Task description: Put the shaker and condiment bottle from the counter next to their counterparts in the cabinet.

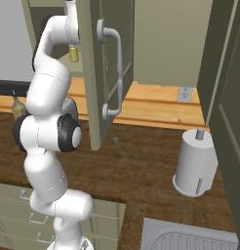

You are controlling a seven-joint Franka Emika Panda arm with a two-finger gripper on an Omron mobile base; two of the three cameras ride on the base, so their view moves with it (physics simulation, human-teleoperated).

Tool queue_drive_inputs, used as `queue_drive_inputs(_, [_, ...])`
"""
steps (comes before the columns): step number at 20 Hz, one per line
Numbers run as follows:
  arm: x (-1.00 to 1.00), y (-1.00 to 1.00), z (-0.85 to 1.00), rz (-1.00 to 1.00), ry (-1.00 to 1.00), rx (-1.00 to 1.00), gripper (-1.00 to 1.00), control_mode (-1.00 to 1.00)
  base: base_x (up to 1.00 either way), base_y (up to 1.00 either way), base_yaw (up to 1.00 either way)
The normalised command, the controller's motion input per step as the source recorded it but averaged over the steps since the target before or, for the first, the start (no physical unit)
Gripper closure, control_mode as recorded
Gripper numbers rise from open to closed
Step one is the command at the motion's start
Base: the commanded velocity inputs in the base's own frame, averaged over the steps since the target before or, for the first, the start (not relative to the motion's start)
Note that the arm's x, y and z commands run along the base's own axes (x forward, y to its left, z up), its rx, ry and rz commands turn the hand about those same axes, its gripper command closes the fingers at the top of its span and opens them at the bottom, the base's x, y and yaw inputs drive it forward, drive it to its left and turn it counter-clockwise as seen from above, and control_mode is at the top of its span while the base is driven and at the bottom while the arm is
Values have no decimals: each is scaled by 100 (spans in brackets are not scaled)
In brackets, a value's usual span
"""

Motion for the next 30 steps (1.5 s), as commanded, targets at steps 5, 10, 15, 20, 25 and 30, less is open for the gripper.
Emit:
queue_drive_inputs(5, [-68, 5, 0, 5, 0, 14, -100, -100, 0, 0, 0])
queue_drive_inputs(10, [-67, 0, 0, 1, 0, 16, -100, -100, 0, 0, 0])
queue_drive_inputs(15, [-92, 0, -16, 0, -8, 11, -100, -100, 0, 0, 0])
queue_drive_inputs(20, [-100, 0, -69, 0, -24, 1, -100, -100, 0, 0, 0])
queue_drive_inputs(25, [-100, 0, -100, 0, -33, 0, -100, -100, 0, 0, 0])
queue_drive_inputs(30, [-100, 0, -100, 0, -30, -3, -100, -100, 0, 0, 0])
